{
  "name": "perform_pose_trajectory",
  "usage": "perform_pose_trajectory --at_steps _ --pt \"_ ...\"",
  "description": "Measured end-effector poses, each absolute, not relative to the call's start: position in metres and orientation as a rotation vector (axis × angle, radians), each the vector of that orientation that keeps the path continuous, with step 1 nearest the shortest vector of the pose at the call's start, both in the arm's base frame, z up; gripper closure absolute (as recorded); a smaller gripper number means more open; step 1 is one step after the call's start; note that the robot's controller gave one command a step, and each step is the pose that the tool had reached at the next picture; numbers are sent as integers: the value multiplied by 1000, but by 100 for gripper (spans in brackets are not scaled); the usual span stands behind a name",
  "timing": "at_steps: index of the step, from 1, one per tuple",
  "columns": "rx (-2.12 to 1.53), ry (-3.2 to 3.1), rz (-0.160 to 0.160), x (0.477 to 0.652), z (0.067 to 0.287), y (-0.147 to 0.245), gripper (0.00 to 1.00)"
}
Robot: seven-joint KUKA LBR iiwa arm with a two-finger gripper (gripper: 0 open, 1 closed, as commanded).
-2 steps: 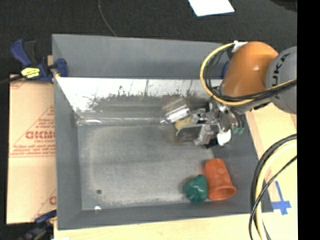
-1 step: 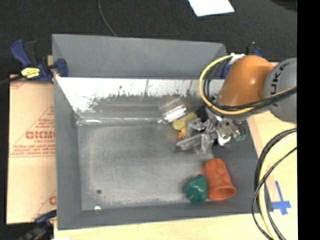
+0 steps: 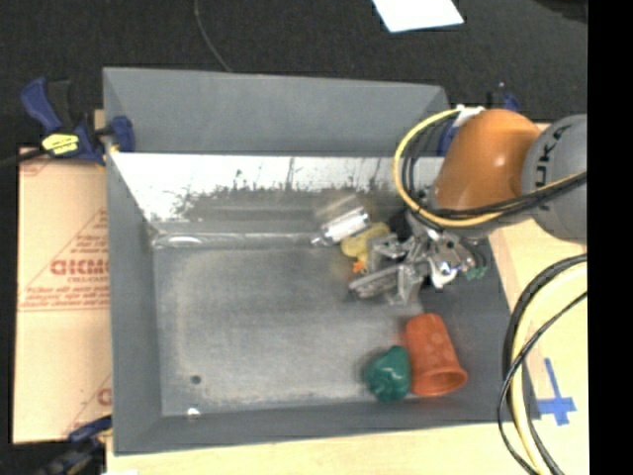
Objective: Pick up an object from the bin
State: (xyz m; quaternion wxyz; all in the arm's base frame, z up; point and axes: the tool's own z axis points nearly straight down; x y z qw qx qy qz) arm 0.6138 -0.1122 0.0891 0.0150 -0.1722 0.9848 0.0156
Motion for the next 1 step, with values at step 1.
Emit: perform_pose_trajectory --at_steps 1 --pt "-528 3068 49 606 100 -110 100"
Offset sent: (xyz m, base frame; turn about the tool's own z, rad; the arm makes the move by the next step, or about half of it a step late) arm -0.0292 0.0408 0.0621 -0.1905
